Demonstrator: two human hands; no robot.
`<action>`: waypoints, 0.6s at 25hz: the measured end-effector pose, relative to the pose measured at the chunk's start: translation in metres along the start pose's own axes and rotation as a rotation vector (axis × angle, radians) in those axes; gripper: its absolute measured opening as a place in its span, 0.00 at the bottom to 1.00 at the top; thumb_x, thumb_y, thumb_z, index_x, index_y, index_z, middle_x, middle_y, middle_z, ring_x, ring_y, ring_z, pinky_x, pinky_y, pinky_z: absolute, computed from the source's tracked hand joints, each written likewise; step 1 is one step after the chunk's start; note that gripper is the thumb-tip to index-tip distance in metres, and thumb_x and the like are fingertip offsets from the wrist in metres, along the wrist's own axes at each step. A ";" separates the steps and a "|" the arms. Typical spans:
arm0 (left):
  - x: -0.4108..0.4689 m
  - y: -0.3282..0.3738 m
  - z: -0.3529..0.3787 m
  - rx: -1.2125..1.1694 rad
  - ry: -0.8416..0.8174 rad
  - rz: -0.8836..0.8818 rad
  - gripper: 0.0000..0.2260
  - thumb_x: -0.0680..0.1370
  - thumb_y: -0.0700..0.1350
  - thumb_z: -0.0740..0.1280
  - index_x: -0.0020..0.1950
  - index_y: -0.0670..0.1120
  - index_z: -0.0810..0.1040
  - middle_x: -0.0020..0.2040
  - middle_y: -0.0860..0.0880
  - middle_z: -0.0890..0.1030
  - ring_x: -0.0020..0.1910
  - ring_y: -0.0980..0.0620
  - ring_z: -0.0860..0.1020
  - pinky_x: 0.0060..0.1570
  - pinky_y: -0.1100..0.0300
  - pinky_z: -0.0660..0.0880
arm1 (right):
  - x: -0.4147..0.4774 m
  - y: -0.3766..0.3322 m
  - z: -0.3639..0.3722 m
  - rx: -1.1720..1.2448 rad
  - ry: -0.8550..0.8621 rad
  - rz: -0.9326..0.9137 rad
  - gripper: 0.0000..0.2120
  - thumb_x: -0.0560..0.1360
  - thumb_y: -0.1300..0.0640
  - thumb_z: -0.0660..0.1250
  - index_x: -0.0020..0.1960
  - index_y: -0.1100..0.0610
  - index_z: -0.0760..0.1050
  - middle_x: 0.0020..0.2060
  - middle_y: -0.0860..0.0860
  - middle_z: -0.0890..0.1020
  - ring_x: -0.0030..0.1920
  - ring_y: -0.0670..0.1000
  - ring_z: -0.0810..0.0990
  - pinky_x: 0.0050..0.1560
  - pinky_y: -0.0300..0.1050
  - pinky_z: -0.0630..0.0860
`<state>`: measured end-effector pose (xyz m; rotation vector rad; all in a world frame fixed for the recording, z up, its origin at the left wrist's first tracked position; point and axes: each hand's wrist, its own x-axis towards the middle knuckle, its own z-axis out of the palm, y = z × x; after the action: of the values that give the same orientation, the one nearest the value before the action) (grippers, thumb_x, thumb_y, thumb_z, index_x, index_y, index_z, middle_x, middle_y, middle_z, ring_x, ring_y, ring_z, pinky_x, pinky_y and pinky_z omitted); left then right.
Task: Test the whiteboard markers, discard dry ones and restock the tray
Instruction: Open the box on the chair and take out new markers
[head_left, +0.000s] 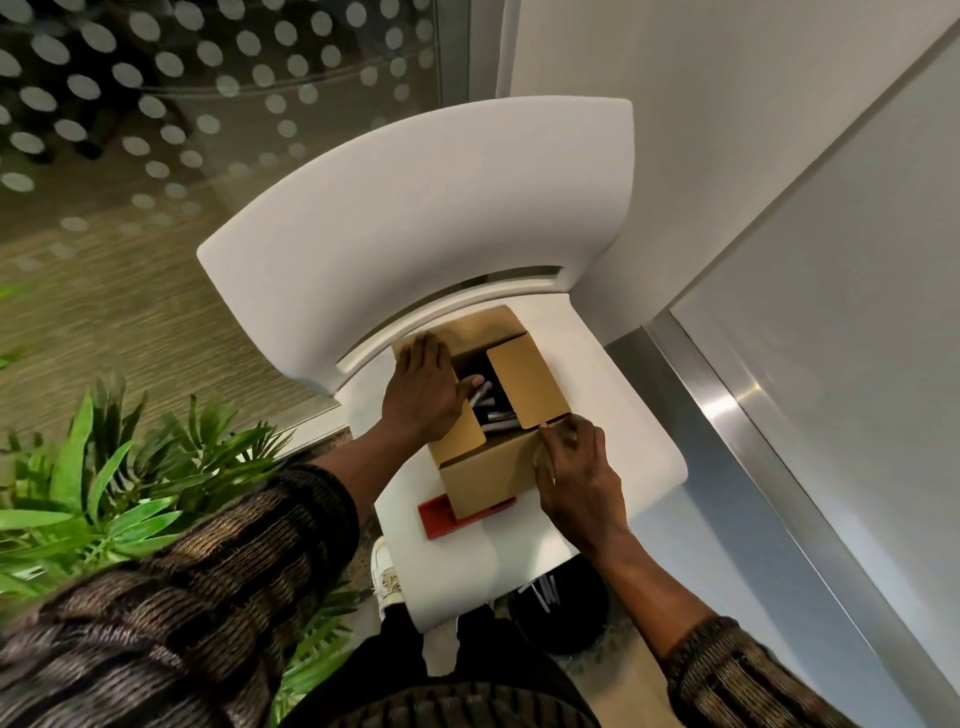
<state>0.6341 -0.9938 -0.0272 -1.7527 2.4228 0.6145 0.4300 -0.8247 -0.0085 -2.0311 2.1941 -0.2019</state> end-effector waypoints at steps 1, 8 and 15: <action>0.000 0.002 0.002 -0.028 -0.019 -0.031 0.43 0.84 0.71 0.47 0.87 0.39 0.53 0.87 0.39 0.55 0.87 0.39 0.52 0.86 0.42 0.50 | 0.000 0.000 0.001 0.008 -0.004 0.015 0.17 0.82 0.54 0.67 0.69 0.58 0.78 0.67 0.60 0.72 0.65 0.61 0.74 0.42 0.51 0.87; 0.008 -0.001 -0.002 -0.051 -0.103 -0.034 0.42 0.82 0.73 0.55 0.82 0.41 0.62 0.79 0.40 0.70 0.79 0.39 0.69 0.78 0.43 0.64 | 0.000 -0.005 -0.001 0.095 0.005 0.067 0.17 0.81 0.53 0.71 0.67 0.57 0.79 0.67 0.58 0.72 0.65 0.60 0.76 0.49 0.54 0.86; -0.013 0.016 -0.007 -0.067 0.034 -0.072 0.38 0.83 0.67 0.63 0.83 0.41 0.62 0.84 0.39 0.62 0.85 0.38 0.58 0.84 0.41 0.56 | -0.002 -0.020 0.002 -0.008 -0.043 -0.003 0.19 0.84 0.43 0.62 0.69 0.50 0.79 0.75 0.62 0.68 0.74 0.65 0.68 0.70 0.65 0.73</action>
<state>0.6249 -0.9808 -0.0123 -1.8820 2.3754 0.6709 0.4500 -0.8242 -0.0061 -2.0228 2.1700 -0.1484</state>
